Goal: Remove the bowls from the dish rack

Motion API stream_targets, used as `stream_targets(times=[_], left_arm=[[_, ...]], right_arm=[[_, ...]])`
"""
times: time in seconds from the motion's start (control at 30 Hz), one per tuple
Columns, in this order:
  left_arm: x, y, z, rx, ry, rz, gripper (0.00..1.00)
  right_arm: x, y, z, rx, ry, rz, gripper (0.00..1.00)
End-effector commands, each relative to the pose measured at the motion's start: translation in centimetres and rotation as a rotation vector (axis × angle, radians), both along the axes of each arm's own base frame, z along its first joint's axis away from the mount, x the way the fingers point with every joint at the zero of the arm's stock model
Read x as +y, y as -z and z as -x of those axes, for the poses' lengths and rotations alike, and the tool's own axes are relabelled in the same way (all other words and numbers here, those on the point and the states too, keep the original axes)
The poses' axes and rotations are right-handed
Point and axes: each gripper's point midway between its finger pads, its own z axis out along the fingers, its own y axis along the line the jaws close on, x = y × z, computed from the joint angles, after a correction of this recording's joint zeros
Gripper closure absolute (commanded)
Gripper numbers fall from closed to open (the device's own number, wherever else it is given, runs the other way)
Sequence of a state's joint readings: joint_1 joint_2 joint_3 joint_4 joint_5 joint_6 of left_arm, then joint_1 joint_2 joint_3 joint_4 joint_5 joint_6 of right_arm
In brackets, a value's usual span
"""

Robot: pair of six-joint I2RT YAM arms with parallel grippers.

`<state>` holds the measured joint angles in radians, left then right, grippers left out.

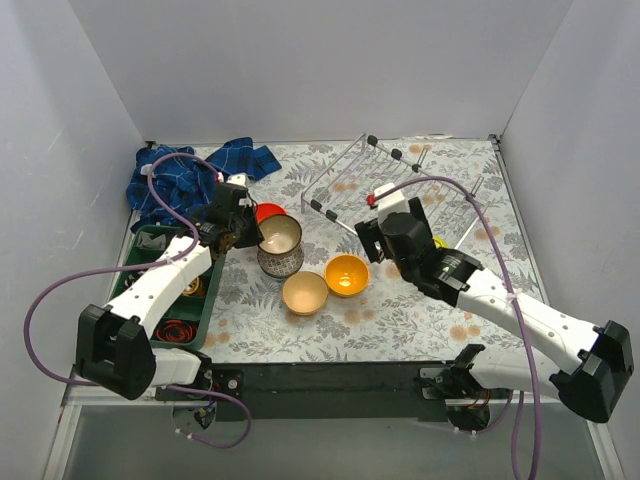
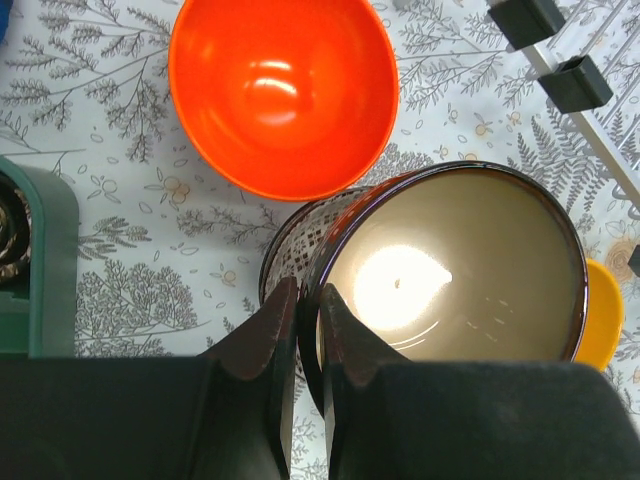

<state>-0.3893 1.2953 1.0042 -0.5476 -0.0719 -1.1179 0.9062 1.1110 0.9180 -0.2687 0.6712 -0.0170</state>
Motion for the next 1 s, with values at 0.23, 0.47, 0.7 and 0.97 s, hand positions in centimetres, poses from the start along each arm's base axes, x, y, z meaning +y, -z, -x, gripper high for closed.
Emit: stream_targets(times=[0.23,0.47,0.7,0.97], left_arm=[[-1.4,0.1,-1.8,-0.094,0.031,-0.003,1.00],[-1.2,1.9,-1.3,-0.069,0.027,-0.044,0.97],[-1.5,1.7,-1.3,-0.075,0.041,-0.036,0.80],[-1.7,0.5,-0.9,-0.101,0.038,-0.002,0.63]], right_arm=[[-4.0,1.9,0.0,0.149,0.116,-0.254,0.01],[-5.6,2.7,-0.2,0.173,0.170,-0.300,0.02],[-6.4,3.3,-0.2,0.190,0.192,-0.294,0.02],[-7.5,3.8,0.0,0.209,0.227,-0.270,0.02]])
